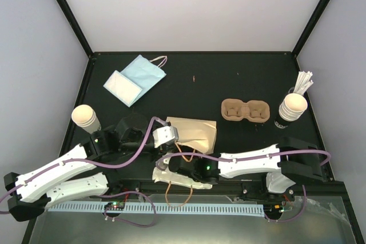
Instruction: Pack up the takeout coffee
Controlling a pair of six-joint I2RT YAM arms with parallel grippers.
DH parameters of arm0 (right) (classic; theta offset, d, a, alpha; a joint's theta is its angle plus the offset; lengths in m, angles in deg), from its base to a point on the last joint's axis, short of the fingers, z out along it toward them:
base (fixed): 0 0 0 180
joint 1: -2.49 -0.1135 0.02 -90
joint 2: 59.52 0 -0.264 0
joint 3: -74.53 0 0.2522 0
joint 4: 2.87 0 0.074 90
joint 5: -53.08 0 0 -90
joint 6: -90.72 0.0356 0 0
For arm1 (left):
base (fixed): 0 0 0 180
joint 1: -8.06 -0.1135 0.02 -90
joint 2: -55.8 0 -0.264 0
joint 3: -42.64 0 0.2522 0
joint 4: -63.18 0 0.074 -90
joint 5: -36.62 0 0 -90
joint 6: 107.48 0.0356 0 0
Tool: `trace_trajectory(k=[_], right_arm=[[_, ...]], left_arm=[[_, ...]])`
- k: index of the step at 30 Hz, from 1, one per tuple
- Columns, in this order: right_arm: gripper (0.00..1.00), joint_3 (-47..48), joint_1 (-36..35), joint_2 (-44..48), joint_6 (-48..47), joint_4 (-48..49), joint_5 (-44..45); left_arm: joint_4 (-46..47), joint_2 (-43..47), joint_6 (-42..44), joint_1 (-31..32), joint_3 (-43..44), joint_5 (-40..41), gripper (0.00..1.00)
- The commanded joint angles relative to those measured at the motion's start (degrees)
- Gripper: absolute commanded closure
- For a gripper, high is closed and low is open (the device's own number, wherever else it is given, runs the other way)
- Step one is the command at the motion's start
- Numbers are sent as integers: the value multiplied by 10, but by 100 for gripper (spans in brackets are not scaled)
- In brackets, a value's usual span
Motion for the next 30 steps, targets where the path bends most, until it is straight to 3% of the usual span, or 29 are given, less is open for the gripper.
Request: trace_trajectory(k=[1,11,27,30], right_arm=[[47,17,4,-24,-15,-18,48],[47,17,10,-44,-50,1,76],[47,76,24,-30,-14,-107,14],[47,95,24,-14,7,-157,-42]], left_arm=[[27,-1,-32,10,1,-38,98],[33,-13,-74,11,13,-27,98],[41,-12,-142,10,44,-33,99],[30,-23,-177,10,67,-32,98]])
